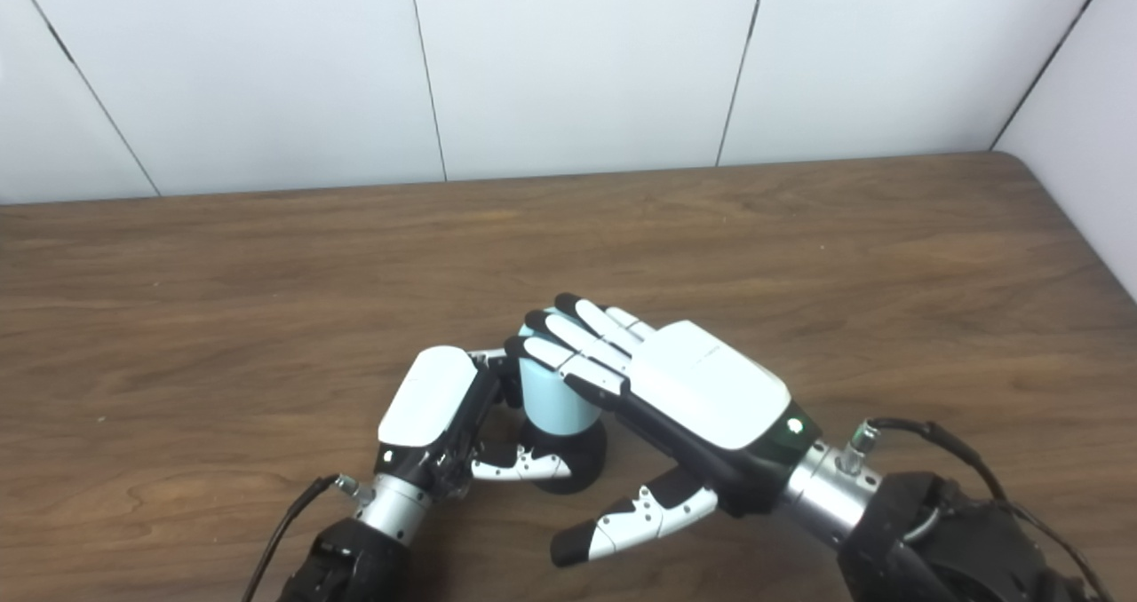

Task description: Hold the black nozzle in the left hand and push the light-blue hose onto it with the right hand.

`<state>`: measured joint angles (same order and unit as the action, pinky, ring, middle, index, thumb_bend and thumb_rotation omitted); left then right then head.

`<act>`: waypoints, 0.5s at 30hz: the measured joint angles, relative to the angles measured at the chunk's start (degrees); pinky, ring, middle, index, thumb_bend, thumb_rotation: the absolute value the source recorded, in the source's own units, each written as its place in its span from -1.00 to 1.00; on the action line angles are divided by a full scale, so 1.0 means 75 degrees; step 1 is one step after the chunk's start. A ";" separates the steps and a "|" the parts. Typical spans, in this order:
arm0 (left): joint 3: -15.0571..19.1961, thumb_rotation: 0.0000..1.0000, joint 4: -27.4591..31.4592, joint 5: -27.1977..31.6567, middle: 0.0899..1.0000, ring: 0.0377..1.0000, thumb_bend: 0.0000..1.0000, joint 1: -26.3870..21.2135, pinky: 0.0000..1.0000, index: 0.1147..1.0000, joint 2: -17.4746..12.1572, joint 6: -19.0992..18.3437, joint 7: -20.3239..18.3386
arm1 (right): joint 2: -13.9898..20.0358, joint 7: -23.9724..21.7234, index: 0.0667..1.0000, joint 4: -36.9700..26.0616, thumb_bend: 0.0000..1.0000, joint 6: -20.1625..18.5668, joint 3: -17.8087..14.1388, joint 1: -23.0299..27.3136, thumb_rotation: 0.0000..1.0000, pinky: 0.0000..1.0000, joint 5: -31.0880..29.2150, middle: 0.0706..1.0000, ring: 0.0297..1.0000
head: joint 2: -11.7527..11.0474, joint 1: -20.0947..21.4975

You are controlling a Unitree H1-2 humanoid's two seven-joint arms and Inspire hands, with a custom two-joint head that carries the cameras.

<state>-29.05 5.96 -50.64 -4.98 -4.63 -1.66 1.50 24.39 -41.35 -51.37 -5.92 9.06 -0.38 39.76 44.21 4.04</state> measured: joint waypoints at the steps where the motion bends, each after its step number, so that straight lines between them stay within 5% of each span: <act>1: -0.0003 -1.00 0.0000 0.0000 -0.22 -0.13 0.01 0.0000 -0.12 -0.12 0.0001 0.0000 0.0000 | 0.0001 0.0030 0.90 0.0014 0.31 0.0009 0.0002 -0.0013 1.00 0.99 -0.0001 0.99 1.00 | 0.0000 0.0000; 15: -0.0001 -1.00 -0.0002 -0.0002 -0.23 -0.13 0.01 0.0001 -0.13 -0.12 0.0001 -0.0002 -0.0004 | 0.0003 0.0117 0.89 0.0028 0.31 0.0013 0.0085 -0.0107 1.00 0.93 0.0011 0.96 1.00 | 0.0012 0.0000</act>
<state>-29.06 5.94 -50.66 -4.97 -4.62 -1.68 1.47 24.42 -40.48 -51.17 -5.82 9.70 -1.18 39.84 44.30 4.04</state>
